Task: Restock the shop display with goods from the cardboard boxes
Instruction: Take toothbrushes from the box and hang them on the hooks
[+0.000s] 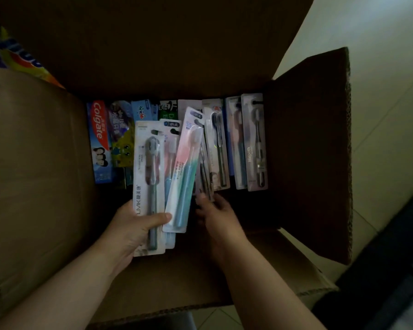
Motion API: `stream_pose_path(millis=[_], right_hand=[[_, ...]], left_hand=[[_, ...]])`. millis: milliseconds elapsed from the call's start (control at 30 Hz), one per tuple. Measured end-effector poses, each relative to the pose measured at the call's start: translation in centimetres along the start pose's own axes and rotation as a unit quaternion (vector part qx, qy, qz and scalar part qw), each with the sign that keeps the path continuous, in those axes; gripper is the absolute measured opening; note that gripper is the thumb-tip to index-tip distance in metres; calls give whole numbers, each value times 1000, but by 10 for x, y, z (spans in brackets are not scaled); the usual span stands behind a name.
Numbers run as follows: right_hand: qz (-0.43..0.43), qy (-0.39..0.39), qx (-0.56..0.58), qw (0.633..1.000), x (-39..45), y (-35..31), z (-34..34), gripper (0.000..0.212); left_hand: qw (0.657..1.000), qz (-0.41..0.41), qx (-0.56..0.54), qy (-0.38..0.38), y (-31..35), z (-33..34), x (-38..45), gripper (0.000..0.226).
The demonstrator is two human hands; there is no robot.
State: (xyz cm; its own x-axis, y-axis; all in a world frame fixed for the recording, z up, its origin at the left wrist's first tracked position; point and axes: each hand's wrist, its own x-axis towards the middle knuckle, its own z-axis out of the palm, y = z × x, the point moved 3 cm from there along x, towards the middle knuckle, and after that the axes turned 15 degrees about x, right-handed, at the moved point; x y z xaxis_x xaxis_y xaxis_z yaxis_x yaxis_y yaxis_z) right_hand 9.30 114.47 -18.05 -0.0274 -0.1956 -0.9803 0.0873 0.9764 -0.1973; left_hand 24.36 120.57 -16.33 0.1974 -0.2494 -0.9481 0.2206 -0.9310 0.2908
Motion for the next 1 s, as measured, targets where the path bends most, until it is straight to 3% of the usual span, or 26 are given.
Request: stream_pose_path(millis=[100,300,467,733,1000], right_hand=[[3,134,96,986,26,-12,-27,55],[-23,137,303,943,69,-39,-56,45],[-1,166,283,945,77,-39,-57,35],[-17,152,292,944,76,-17,-57,46],[-19,112,229,967,75,2,-56,33]], left_hand=[[1000,-3,-6,6,-2,-12,3,45],[1000,6,-10,-15,0,-22,8,53],[1000,4,-8,-21,-3,-20,9,58],[1000,8,-17,-14,0,-18,5,45],[1000,1,-20,-15,3,-19,3,46]])
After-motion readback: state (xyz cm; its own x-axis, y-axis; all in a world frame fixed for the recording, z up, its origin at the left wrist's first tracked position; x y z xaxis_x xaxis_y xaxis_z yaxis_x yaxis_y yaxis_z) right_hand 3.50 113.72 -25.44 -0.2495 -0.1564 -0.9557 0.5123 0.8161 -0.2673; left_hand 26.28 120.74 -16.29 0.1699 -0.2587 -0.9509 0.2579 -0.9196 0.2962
